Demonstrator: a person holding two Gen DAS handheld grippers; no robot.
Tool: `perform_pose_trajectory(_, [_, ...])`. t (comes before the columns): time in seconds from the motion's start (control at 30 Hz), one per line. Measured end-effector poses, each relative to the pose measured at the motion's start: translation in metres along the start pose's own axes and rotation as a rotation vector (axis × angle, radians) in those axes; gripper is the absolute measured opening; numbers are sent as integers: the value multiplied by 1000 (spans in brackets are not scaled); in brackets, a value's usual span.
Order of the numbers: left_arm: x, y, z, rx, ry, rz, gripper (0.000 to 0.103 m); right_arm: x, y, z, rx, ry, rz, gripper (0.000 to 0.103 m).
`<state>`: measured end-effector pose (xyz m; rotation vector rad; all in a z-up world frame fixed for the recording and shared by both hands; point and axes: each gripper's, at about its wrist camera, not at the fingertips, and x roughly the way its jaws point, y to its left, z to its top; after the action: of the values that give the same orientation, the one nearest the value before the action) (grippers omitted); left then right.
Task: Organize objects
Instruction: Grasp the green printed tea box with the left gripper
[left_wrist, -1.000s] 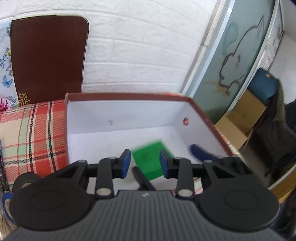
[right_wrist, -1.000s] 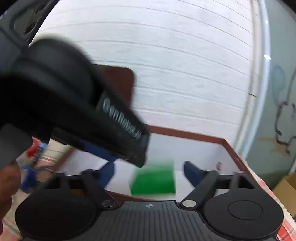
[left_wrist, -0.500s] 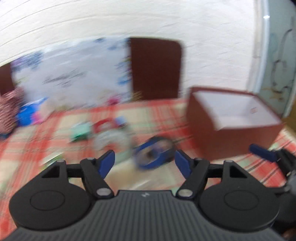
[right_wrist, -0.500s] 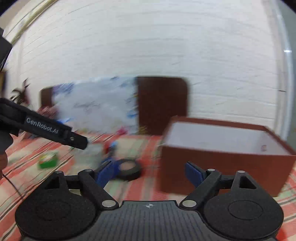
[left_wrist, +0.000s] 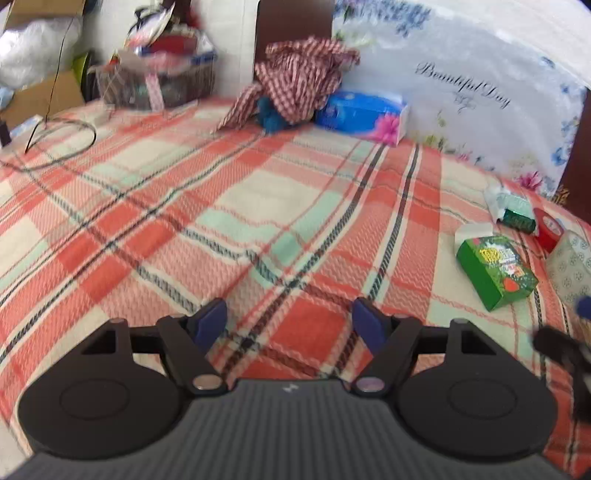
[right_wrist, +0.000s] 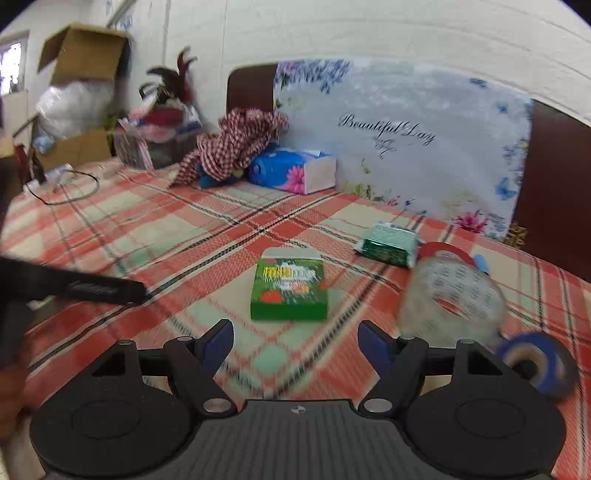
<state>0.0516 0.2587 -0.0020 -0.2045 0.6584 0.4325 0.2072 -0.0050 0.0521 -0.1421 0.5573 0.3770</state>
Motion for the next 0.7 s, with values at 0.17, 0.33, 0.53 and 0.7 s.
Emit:
perform_pose_trajectory(0.17, [7, -7, -1, 26, -15, 0, 84, 56, 2, 10, 4, 84, -30, 67])
perform_pose_trajectory(0.33, [-15, -18, -5, 28, 18, -26, 83, 21, -3, -9, -34, 103, 1, 59])
perform_pose_trajectory(0.53, [-58, -51, -7, -63, 214, -481, 74, -96, -25, -95, -80, 83, 12, 60])
perform_pose_trajectory(0.7, [-90, -137, -23, 114, 300, -648, 77, -154, -56, -125, 9, 75, -83, 74])
